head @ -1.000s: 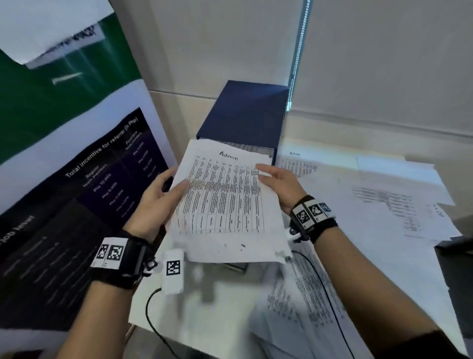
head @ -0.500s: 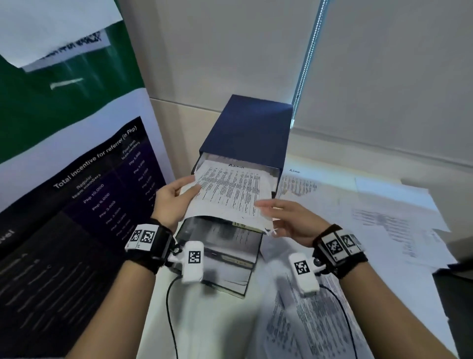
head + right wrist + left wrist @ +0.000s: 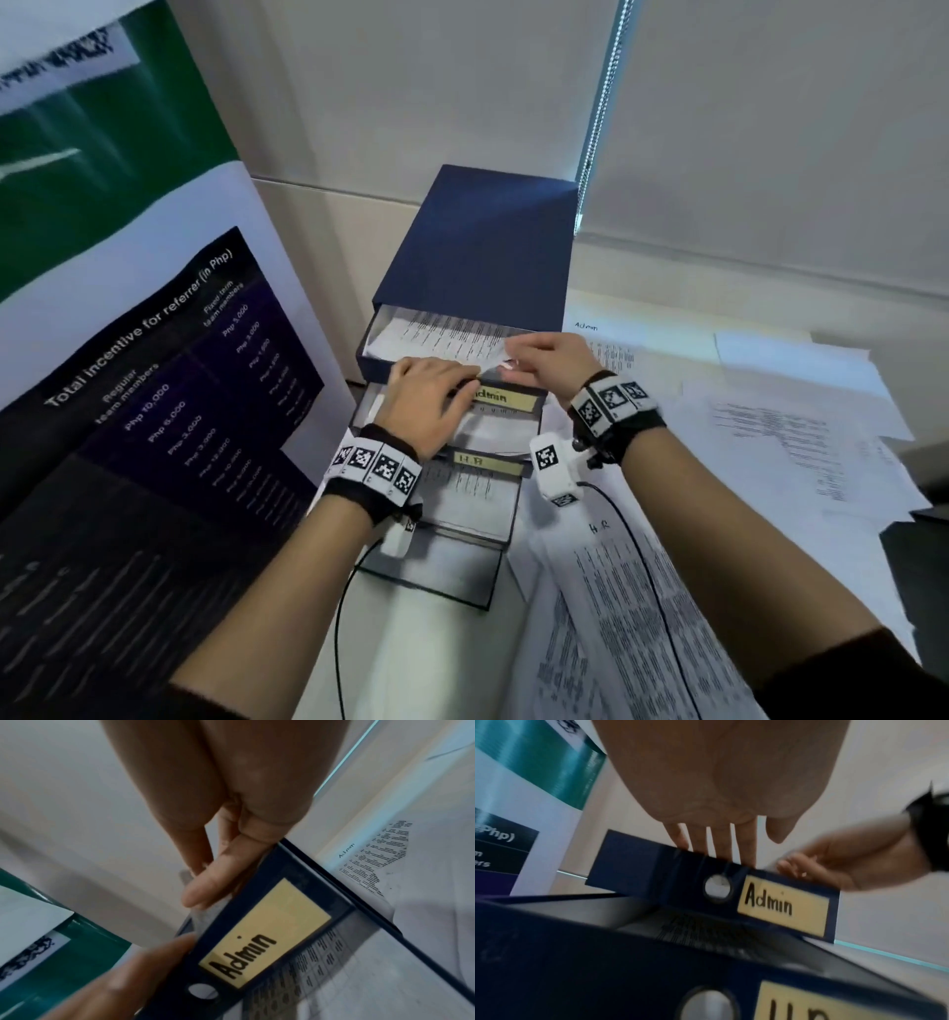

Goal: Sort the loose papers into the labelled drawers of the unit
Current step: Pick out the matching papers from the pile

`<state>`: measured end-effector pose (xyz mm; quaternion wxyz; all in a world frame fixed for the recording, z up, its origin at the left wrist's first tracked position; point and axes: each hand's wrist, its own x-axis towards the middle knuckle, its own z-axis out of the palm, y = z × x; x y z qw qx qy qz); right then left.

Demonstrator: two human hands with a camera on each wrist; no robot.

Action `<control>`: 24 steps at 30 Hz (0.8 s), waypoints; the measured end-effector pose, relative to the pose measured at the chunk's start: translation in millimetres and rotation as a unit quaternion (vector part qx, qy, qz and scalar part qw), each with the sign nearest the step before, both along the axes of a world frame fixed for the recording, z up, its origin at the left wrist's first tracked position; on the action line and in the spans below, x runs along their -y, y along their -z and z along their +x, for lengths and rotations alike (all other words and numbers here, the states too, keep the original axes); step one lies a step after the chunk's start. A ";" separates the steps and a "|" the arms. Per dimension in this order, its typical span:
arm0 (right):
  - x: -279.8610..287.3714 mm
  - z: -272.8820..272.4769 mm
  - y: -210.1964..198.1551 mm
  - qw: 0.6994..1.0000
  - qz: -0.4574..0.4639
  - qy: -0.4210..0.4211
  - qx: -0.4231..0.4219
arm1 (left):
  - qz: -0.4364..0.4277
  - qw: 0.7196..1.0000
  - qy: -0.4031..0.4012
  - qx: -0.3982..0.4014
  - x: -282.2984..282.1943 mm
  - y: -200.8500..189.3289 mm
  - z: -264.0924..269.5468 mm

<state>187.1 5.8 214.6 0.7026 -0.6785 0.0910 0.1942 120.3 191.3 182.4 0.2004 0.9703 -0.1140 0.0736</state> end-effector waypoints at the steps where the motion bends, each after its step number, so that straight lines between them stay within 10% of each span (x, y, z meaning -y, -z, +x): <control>1: 5.6 -1.6 1.4 1.000 0.023 0.016 0.003 | 0.016 1.000 -0.003 -0.001 2.2 3.3 3.4; 5: 64.1 -17.4 25.2 0.989 0.080 0.120 -0.012 | 0.063 0.997 -0.034 -0.014 9.1 8.4 18.8; 8: 132.3 -47.6 84.5 0.982 -0.092 0.141 -0.080 | 0.076 0.995 -0.055 -0.024 18.4 4.8 25.7; 12: 210.0 -103.1 166.1 0.824 -0.512 -0.075 -0.232 | -0.056 0.997 -0.013 0.057 48.0 7.1 15.4; 16: 223.7 -138.5 189.0 0.758 -0.614 -0.066 -0.211 | -0.209 0.965 0.153 0.044 109.9 13.3 -25.9; 20: 229.0 -146.4 199.6 0.813 -0.550 0.009 -0.190 | -0.231 0.943 0.157 -0.178 157.2 64.3 -62.0; 24: 239.1 -148.6 194.3 0.869 -0.472 -0.013 -0.144 | -0.140 0.917 -0.019 -0.374 170.7 133.4 -86.4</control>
